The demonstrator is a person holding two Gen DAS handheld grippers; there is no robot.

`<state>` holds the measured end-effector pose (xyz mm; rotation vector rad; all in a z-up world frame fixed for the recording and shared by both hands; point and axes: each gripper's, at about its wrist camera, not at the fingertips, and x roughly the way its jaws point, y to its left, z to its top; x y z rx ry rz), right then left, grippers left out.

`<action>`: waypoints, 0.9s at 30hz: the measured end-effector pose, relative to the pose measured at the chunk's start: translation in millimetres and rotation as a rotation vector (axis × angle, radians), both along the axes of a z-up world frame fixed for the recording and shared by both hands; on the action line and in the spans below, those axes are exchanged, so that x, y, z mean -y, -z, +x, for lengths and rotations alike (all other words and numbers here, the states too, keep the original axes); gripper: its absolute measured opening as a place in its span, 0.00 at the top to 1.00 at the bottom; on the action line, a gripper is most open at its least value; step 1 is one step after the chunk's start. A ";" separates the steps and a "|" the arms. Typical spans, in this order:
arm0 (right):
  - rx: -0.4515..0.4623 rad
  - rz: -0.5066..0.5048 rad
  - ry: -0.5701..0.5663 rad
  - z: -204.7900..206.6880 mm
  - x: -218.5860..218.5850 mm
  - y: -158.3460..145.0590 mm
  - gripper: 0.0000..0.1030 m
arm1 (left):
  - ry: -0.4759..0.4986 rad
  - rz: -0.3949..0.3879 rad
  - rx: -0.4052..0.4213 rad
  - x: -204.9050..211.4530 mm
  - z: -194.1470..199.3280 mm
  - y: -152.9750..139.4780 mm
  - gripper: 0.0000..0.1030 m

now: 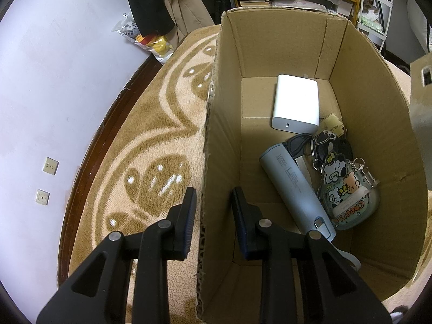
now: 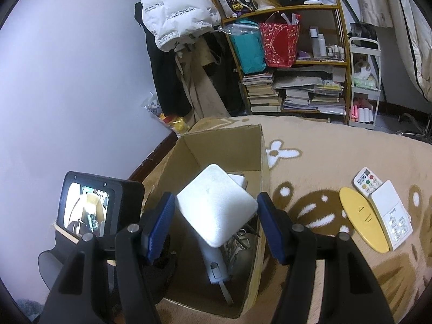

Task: Organize rigid objects
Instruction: 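Carry the white plug adapter into the box and open the right tool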

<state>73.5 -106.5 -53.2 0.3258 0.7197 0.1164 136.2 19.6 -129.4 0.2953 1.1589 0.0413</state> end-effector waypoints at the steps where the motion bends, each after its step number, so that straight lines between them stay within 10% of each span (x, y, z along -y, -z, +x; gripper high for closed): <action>1: -0.003 0.002 0.000 0.0 0.3 0.5 0.36 | 0.000 0.000 0.000 -0.1 0.0 -0.1 0.75; 27: -0.015 -0.001 0.056 -0.5 16.8 0.1 0.32 | 0.000 -0.001 -0.001 -2.1 -0.9 1.2 0.74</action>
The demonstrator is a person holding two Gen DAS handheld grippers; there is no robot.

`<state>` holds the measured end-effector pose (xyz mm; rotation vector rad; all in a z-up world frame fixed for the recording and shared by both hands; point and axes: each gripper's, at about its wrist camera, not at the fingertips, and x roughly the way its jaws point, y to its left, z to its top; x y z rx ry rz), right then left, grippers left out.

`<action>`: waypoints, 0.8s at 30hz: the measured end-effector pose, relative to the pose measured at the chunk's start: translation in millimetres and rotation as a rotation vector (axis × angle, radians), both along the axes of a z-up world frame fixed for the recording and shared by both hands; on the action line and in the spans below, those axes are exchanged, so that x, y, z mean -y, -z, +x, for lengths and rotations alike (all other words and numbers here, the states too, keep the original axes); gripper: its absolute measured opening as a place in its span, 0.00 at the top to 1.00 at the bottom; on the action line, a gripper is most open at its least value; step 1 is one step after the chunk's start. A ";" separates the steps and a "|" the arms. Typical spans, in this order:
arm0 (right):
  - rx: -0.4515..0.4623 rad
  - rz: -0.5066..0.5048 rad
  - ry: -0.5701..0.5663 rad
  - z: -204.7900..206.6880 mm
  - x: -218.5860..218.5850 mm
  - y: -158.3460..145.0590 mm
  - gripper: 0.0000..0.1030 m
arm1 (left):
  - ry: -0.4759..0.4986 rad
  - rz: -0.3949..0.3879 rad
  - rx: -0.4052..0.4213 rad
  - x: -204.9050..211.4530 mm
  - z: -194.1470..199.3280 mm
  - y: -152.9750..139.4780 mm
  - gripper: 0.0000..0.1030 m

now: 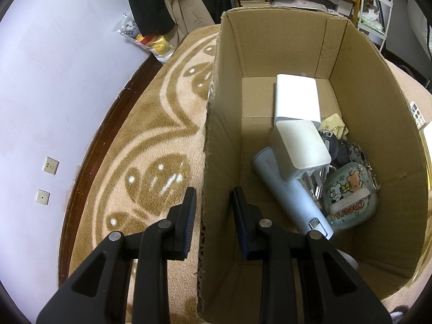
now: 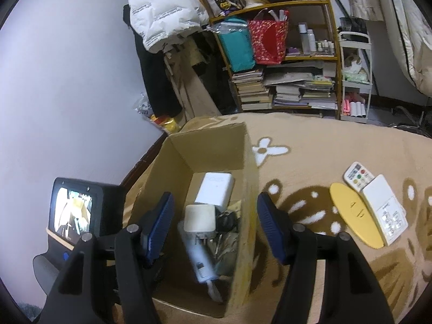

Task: Organize rigid objects
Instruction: 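Carry the white plug adapter into the box and open the right tool, then move the right tool to the white air-conditioner remote and grasp it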

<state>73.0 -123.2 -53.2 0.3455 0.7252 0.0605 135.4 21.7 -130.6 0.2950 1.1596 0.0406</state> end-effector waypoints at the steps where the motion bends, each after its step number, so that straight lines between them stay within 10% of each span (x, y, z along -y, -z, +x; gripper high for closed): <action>1: 0.004 -0.005 0.005 -0.7 1.8 -1.3 0.27 | -0.001 0.000 -0.001 -0.2 0.1 0.1 0.74; 24: -0.110 -0.177 0.287 0.9 93.9 18.1 0.00 | 0.002 0.007 0.000 0.1 -0.9 -0.6 0.74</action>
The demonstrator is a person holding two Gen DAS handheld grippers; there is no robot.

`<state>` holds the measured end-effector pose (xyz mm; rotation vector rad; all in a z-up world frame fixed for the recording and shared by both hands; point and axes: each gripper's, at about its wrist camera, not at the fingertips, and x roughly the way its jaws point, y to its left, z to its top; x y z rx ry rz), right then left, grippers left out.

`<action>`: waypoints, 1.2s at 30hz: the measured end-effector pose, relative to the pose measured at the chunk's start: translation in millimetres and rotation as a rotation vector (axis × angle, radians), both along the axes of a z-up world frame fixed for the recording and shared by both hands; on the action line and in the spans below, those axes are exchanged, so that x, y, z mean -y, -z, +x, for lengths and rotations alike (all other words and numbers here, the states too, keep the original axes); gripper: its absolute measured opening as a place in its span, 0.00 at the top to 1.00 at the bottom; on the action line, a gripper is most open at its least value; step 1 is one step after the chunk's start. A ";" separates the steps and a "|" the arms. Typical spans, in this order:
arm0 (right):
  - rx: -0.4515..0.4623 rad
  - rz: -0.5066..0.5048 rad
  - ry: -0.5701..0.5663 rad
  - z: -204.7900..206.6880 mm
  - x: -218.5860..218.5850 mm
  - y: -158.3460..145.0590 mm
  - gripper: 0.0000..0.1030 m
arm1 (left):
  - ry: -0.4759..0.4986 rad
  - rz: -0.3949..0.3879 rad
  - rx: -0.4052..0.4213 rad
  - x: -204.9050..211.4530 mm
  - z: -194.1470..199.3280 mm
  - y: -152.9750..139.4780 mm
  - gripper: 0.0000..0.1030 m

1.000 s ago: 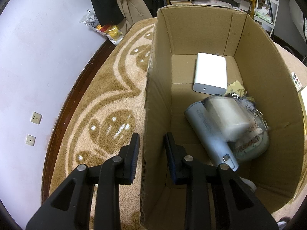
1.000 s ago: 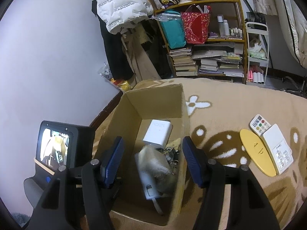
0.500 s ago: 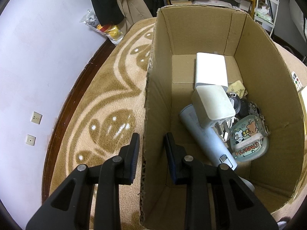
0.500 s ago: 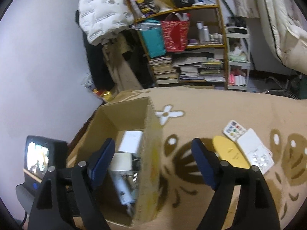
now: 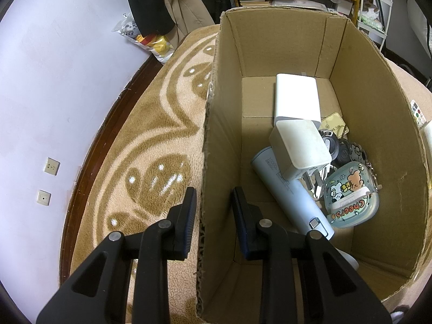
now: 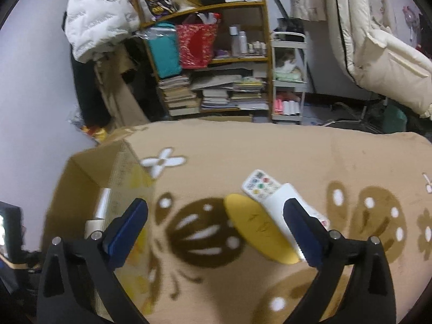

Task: Organize rigid objects
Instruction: 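Move the right tool to the white air-conditioner remote and grasp it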

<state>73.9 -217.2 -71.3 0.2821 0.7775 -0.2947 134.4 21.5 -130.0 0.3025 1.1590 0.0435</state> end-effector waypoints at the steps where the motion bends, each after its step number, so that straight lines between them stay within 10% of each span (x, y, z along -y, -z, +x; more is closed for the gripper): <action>1: -0.010 -0.007 0.011 -0.1 4.1 2.7 0.00 | 0.000 0.001 0.000 0.2 -0.2 -0.1 0.74; 36: -0.199 0.004 0.093 7.8 68.9 77.1 0.14 | 0.010 0.022 -0.003 6.8 -0.1 -0.4 0.74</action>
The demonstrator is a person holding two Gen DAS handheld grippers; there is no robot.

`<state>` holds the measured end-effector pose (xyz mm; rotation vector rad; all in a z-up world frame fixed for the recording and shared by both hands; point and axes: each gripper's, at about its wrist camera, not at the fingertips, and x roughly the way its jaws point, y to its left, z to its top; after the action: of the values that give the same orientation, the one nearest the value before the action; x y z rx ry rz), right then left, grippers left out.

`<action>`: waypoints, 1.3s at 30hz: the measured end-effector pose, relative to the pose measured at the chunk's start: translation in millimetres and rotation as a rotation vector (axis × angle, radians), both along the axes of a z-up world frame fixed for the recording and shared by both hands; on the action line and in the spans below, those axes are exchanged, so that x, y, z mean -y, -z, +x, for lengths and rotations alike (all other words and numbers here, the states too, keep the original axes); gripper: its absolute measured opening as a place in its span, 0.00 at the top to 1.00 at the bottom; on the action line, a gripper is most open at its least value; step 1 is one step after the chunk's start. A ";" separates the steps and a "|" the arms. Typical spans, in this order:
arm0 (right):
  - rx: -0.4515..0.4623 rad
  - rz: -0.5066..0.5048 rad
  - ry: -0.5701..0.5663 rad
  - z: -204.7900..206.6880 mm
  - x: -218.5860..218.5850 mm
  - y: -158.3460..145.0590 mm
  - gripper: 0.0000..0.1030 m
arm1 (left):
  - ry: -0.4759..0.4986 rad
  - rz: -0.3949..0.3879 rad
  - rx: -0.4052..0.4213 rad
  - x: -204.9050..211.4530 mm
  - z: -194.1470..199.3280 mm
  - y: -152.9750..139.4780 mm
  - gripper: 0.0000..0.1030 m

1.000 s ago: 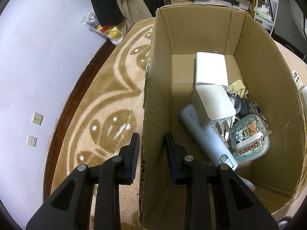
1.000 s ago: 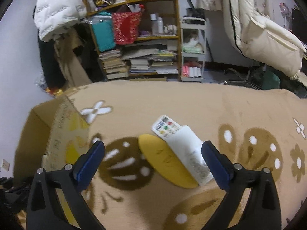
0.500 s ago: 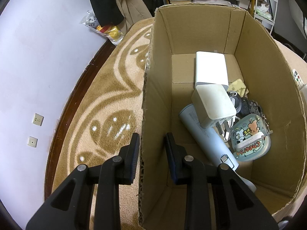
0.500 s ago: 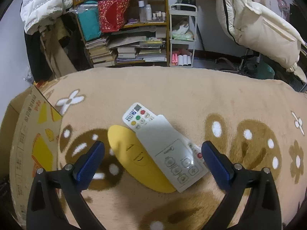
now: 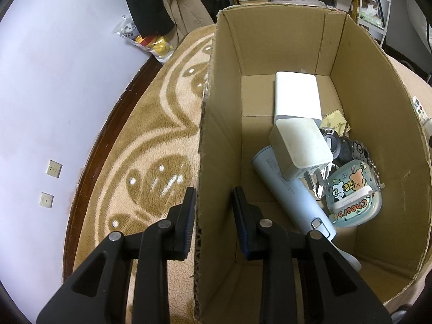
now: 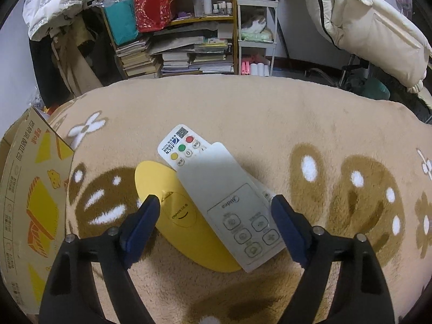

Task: Organize rigid objects
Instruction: 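Move the right tool to the white air-conditioner remote and grasp it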

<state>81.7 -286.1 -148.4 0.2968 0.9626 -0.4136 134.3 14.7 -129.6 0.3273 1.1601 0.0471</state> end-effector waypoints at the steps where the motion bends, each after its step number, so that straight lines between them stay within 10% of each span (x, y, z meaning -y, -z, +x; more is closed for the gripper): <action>1: -0.002 -0.002 -0.001 0.4 0.0 0.1 0.15 | 0.002 0.003 0.001 0.2 -0.2 0.0 0.74; 28: -0.043 -0.040 0.045 -1.0 6.6 11.5 0.22 | 0.000 -0.003 -0.002 -1.7 1.8 0.3 0.74; 39: 0.014 -0.007 0.084 -9.1 11.5 -2.2 0.49 | -0.003 -0.006 -0.002 -2.7 2.2 -0.2 0.74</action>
<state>72.6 -297.6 -146.2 0.3338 0.9366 -0.4906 136.5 17.4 -129.4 0.3201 1.1630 0.0461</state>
